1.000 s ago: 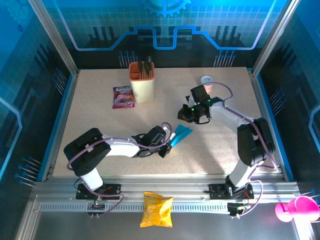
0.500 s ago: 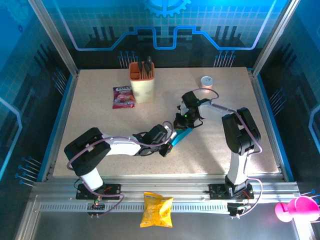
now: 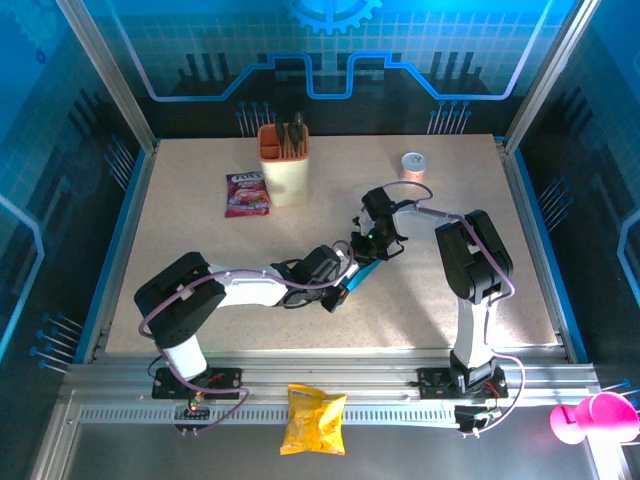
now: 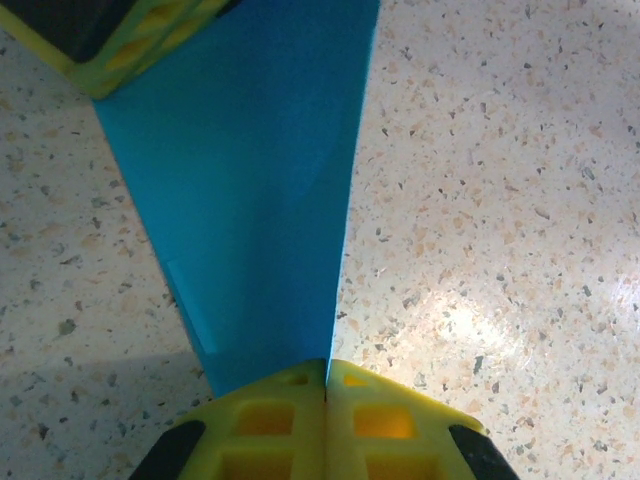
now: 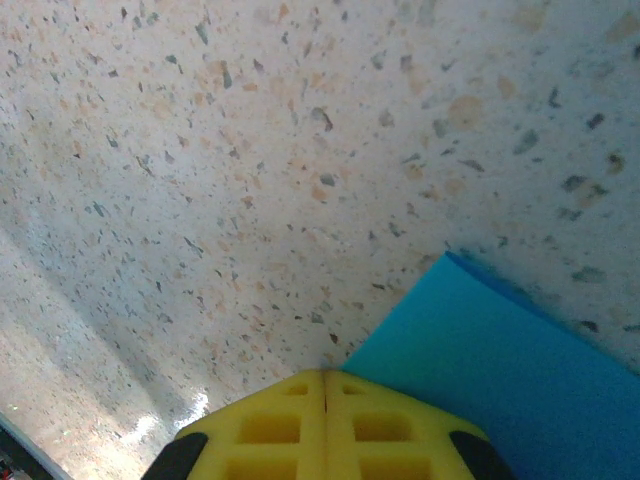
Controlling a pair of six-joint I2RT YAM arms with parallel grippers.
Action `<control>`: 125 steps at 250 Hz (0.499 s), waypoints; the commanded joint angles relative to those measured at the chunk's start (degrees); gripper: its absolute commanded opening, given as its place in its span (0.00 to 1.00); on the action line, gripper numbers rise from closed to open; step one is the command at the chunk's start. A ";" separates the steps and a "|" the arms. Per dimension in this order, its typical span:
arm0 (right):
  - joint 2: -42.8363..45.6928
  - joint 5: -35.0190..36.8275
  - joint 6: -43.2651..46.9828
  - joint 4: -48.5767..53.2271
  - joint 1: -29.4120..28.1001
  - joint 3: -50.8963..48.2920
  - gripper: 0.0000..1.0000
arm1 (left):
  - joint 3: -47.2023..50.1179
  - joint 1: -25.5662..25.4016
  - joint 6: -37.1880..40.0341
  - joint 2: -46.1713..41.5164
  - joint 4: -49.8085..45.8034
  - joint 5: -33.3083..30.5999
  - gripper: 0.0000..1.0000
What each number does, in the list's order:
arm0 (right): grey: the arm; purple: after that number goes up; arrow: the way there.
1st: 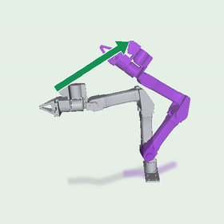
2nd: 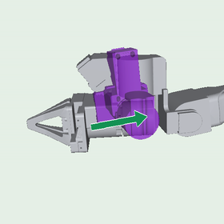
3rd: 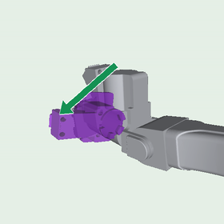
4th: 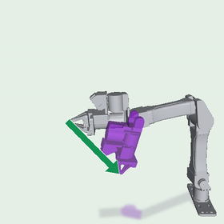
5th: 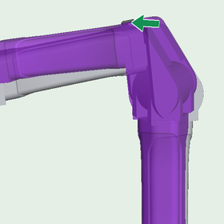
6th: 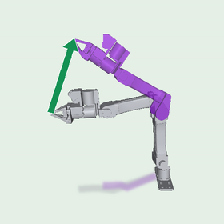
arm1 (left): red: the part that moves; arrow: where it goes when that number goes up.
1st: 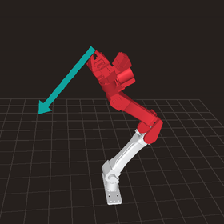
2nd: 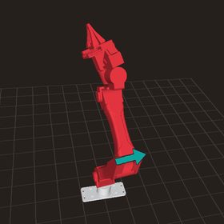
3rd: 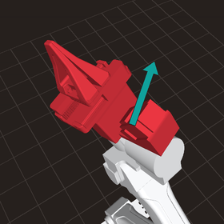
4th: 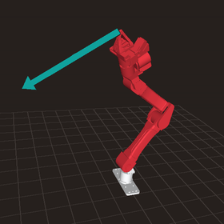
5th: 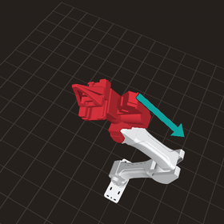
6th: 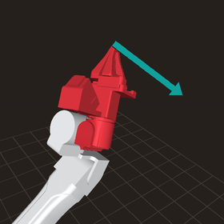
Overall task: Fold a paper plane with a square sheet of paper (pick it up from the middle)
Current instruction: Fold the wing for the fifth time at the center of the table.
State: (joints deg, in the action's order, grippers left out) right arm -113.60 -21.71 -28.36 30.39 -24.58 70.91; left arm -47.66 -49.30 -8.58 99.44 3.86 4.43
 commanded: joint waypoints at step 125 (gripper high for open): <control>-4.85 3.95 1.95 1.60 -0.21 -3.63 0.00 | -2.25 -0.15 3.41 1.11 -2.23 -2.56 0.00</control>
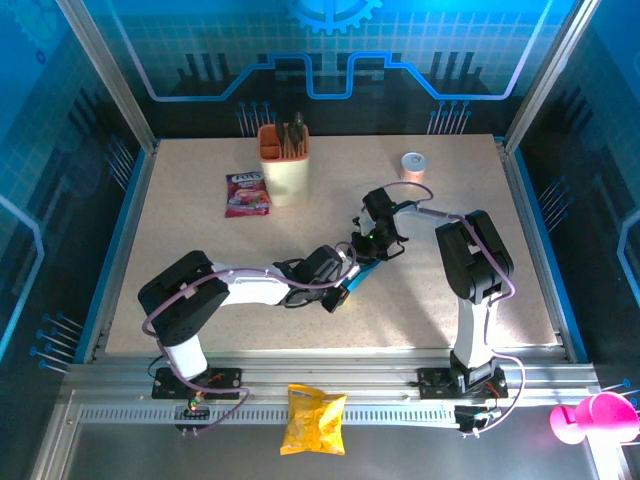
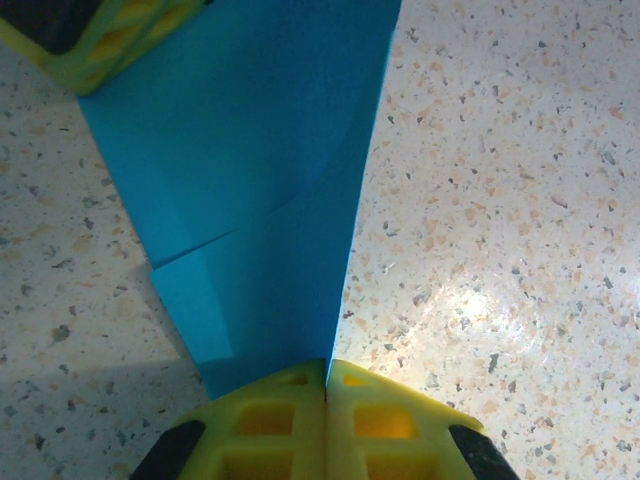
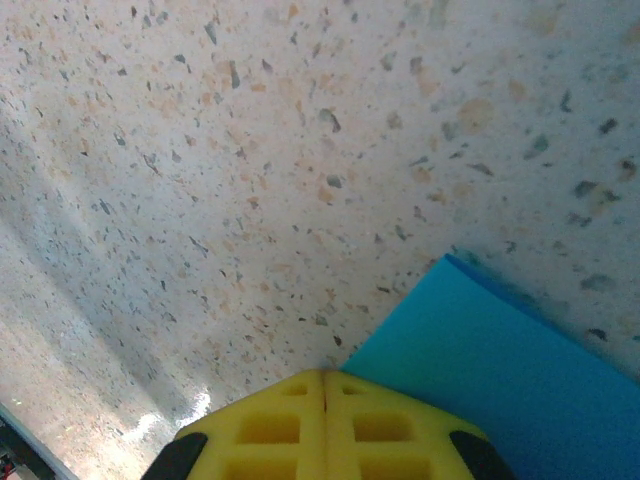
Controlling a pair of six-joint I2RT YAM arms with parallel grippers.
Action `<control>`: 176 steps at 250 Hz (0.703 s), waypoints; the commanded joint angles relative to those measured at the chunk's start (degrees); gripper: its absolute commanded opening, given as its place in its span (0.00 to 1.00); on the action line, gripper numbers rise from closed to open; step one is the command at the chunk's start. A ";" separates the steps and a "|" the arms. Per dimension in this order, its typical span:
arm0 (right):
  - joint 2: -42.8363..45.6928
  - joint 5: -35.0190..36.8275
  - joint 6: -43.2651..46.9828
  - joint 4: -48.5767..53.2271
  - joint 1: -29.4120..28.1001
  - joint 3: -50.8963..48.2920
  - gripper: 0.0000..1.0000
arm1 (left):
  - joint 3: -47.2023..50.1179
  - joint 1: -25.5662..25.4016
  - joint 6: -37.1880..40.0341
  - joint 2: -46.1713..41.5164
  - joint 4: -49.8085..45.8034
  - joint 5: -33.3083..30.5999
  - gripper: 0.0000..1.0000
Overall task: Fold a paper plane with a square sheet of paper (pick it up from the middle)
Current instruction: Fold the wing for the fifth time at the center of the table.
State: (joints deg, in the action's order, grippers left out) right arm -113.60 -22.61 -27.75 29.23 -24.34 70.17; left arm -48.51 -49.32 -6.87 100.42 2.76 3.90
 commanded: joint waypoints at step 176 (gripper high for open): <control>-6.46 5.52 1.56 2.58 -0.62 -3.42 0.00 | -1.76 1.55 3.47 -0.75 -1.18 -3.34 0.00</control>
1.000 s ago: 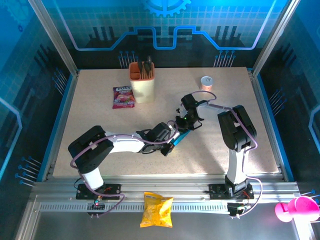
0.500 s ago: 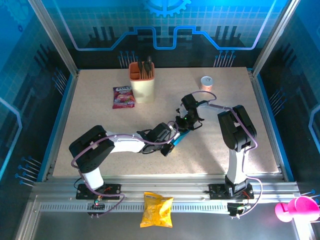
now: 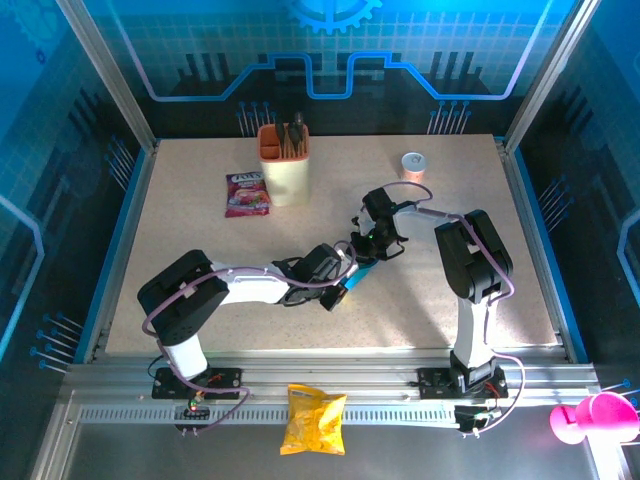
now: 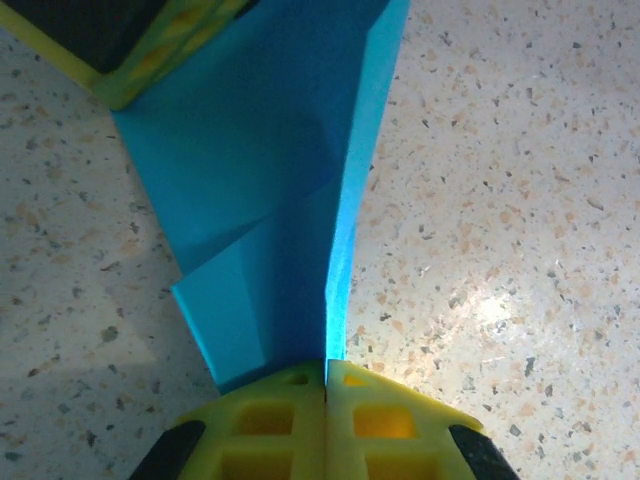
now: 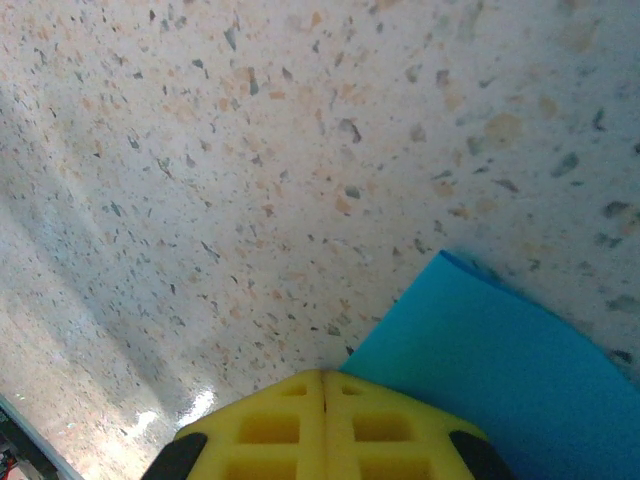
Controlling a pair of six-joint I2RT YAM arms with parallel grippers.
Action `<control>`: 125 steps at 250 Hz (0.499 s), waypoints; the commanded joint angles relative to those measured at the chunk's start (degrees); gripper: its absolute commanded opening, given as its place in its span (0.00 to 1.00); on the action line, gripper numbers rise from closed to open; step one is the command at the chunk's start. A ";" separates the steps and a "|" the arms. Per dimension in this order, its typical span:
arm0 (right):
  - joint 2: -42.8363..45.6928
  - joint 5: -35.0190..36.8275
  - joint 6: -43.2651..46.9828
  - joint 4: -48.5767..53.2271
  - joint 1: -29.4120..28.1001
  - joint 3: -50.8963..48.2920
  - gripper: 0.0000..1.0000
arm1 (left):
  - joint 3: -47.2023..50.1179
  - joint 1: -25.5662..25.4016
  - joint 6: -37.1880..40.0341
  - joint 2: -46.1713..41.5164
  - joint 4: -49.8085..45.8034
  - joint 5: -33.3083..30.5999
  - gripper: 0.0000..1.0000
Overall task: Fold a paper plane with a square sheet of paper (pick it up from the middle)
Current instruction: Fold the wing for the fifth time at the center of the table.
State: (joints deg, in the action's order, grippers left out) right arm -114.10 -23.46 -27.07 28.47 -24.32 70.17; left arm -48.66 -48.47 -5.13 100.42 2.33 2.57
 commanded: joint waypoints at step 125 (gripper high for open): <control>-6.63 6.46 1.06 3.26 -0.65 -3.72 0.00 | 0.30 3.33 1.39 0.45 1.33 1.66 0.00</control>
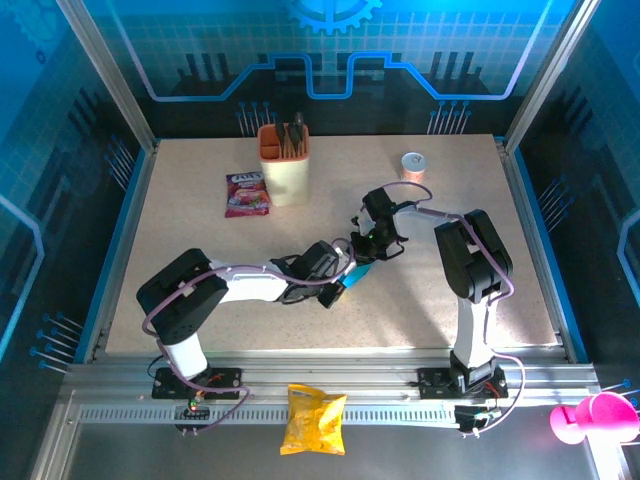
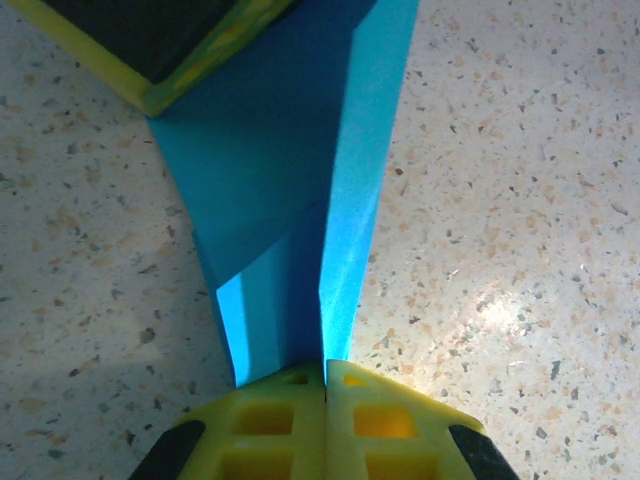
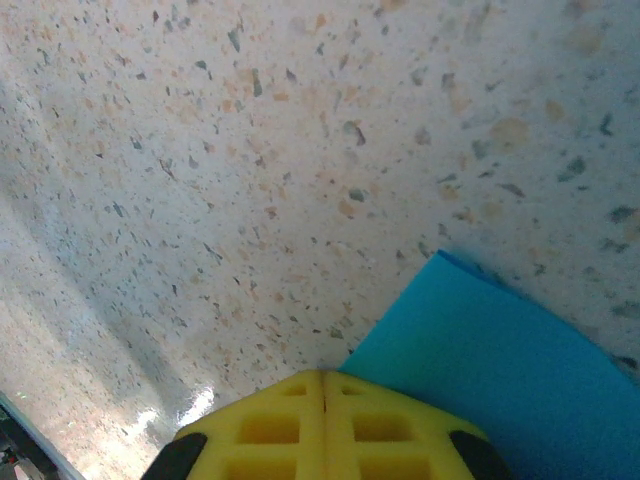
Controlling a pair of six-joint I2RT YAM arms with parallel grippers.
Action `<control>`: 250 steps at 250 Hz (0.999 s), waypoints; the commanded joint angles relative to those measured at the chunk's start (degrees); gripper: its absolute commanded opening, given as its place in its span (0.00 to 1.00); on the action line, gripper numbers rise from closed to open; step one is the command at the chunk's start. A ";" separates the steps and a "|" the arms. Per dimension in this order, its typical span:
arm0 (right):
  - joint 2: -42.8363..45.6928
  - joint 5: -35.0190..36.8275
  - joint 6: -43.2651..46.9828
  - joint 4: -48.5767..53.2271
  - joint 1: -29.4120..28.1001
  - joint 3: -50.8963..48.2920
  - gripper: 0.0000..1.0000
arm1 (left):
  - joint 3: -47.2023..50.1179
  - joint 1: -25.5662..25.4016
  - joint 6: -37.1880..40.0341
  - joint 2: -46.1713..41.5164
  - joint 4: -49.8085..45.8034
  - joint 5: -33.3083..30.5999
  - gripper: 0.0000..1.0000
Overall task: Fold a paper plane with a square sheet of paper (pick it up from the middle)
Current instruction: Fold the wing for the fifth time at the center of the table.
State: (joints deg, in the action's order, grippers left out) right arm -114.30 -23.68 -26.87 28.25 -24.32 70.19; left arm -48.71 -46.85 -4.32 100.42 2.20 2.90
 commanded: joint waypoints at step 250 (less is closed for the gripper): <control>30.48 0.73 -14.83 -21.71 -0.47 -26.78 0.03 | 4.07 2.88 -3.73 1.94 5.98 6.57 0.00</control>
State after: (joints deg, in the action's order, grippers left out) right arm -86.85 -24.12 -36.64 15.57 -22.06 49.74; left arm -46.00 -44.40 -7.18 101.45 9.52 7.94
